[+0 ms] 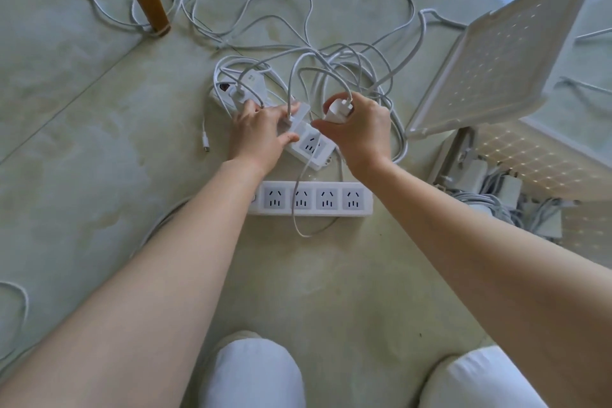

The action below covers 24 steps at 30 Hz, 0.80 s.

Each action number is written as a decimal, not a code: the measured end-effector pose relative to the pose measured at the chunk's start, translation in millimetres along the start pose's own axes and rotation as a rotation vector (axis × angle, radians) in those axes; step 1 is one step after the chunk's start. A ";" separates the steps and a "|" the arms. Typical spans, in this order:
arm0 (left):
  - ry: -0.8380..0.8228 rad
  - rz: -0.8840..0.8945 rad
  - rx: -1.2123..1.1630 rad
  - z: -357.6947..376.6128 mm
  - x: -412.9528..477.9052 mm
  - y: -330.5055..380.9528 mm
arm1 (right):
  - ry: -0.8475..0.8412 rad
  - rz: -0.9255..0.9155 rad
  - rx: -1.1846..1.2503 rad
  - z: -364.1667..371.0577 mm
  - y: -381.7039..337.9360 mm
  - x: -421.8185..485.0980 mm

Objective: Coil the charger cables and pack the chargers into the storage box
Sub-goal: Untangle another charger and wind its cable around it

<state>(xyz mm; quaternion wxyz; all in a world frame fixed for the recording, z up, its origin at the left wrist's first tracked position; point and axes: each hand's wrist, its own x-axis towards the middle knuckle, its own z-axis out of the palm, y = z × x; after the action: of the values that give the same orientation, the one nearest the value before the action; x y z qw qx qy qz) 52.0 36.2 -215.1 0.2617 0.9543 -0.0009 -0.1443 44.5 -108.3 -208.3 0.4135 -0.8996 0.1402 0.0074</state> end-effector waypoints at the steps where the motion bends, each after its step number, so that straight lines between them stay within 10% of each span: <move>1: -0.039 -0.008 -0.002 0.9 0.9 -0.4 | -0.011 0.006 0.013 -3.1 -4.0 -1.4; 12: 0.104 -0.089 -0.360 -33.9 -30.2 45.4 | -0.063 -0.023 0.025 -64.0 -54.7 -24.1; 17: -0.186 0.012 -0.683 -60.7 -70.4 102.6 | -0.140 0.100 0.002 -88.7 -75.4 -51.1; 24: -0.383 0.125 -0.504 -82.4 -125.6 112.4 | -0.388 0.346 0.162 -121.9 -100.0 -87.2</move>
<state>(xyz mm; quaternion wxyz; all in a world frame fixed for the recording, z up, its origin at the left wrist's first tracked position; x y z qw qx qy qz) -37.3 -10.0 -56.7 0.4934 0.8131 -0.0731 -0.3003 -26.0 -115.9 -42.5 0.4958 -0.8080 0.2102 0.2390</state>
